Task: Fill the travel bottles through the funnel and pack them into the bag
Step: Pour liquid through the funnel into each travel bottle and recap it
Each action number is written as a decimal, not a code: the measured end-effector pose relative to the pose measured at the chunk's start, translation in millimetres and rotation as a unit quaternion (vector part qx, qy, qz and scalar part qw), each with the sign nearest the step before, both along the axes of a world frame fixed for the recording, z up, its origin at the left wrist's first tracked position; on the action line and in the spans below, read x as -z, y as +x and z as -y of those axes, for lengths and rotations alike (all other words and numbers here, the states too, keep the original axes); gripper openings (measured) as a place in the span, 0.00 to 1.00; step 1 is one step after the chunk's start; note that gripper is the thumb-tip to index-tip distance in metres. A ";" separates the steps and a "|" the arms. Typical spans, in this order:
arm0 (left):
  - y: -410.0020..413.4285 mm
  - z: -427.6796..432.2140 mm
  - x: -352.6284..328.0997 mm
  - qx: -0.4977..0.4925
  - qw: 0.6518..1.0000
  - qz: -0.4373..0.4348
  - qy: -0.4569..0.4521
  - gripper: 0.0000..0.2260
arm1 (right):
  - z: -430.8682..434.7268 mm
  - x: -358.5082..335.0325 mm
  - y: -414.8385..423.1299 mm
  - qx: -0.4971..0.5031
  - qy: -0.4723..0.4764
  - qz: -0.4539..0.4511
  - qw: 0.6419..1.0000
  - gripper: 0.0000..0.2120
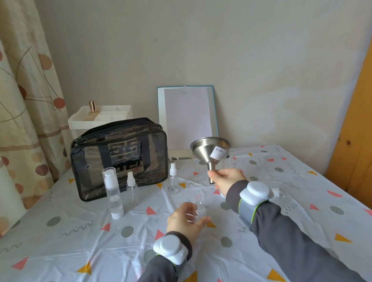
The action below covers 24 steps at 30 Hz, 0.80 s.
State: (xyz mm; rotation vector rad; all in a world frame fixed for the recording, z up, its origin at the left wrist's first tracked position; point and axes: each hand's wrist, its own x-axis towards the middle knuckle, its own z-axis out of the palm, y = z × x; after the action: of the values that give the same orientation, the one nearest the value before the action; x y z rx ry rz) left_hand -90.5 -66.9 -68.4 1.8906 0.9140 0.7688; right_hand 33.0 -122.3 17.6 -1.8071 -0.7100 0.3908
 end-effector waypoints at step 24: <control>-4.6 -2.7 5.3 -0.014 1.000 -0.010 0.004 0.16 | -6.1 43.9 -35.0 -0.071 0.055 -0.043 0.995 0.06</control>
State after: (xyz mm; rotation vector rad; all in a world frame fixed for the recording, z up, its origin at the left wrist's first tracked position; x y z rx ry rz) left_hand -95.1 -64.1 -73.7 1.8992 0.9531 0.7742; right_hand -2.0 -116.3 -26.4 -1.6329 -0.7865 0.5103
